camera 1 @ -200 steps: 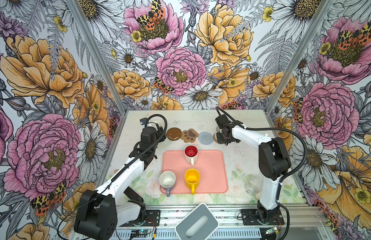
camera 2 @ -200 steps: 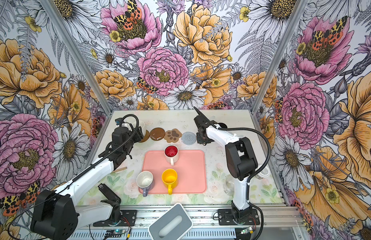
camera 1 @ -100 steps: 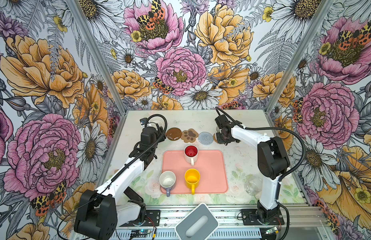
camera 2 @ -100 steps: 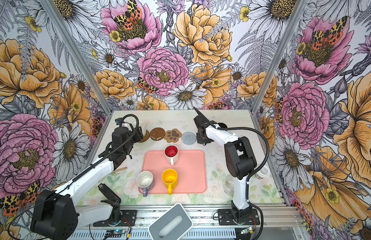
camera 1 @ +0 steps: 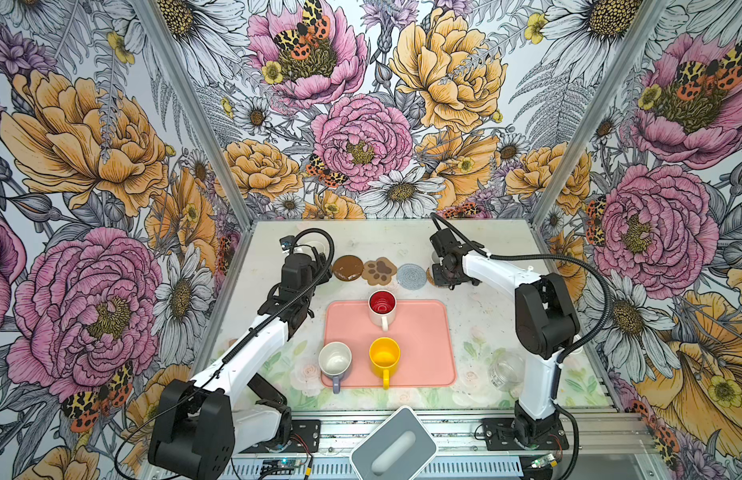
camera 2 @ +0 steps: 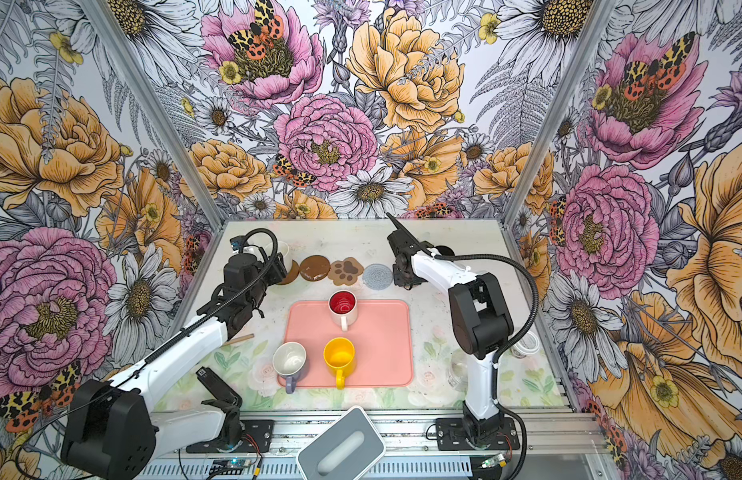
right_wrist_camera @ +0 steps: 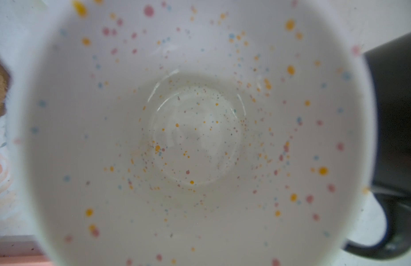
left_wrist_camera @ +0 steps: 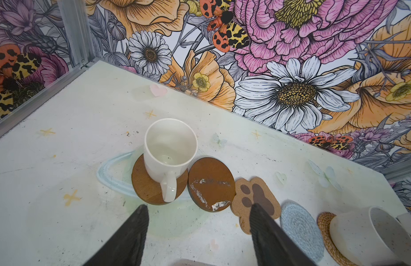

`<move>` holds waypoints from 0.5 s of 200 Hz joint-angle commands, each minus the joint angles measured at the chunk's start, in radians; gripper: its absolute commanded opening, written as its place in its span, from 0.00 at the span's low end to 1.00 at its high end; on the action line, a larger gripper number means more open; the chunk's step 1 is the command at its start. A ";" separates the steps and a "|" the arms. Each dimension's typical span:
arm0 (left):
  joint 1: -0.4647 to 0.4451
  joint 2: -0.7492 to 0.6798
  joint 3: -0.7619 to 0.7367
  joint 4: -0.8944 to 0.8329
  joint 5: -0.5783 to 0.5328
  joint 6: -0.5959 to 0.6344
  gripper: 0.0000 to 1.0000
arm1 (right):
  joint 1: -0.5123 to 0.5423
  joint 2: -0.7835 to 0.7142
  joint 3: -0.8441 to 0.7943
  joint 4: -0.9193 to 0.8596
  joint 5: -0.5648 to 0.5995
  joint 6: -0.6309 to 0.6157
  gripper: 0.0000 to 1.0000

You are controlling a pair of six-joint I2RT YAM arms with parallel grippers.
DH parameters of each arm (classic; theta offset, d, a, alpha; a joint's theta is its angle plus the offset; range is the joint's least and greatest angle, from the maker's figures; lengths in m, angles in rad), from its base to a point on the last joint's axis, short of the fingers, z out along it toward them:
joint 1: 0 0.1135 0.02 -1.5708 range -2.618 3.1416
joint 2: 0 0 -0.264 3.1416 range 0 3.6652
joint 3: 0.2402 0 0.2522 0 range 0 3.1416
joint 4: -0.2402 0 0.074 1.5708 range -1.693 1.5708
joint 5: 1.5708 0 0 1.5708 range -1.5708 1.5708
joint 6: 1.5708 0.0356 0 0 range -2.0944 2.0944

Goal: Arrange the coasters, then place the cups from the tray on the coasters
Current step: 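Set the speckled mug on the rattan coaster and open the right gripper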

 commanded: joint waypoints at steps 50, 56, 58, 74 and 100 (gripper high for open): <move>0.011 -0.020 -0.011 0.004 0.007 -0.004 0.71 | -0.011 -0.008 0.019 0.069 0.036 0.010 0.00; 0.012 -0.021 -0.010 0.005 0.007 -0.004 0.71 | -0.012 -0.008 0.018 0.069 0.035 0.011 0.00; 0.013 -0.021 -0.010 0.004 0.007 -0.005 0.71 | -0.011 -0.008 0.018 0.069 0.035 0.012 0.00; 0.013 -0.020 -0.011 0.004 0.007 -0.004 0.71 | -0.012 -0.008 0.013 0.068 0.034 0.012 0.00; 0.012 -0.019 -0.011 0.004 0.007 -0.005 0.71 | -0.013 -0.008 0.005 0.069 0.035 0.015 0.00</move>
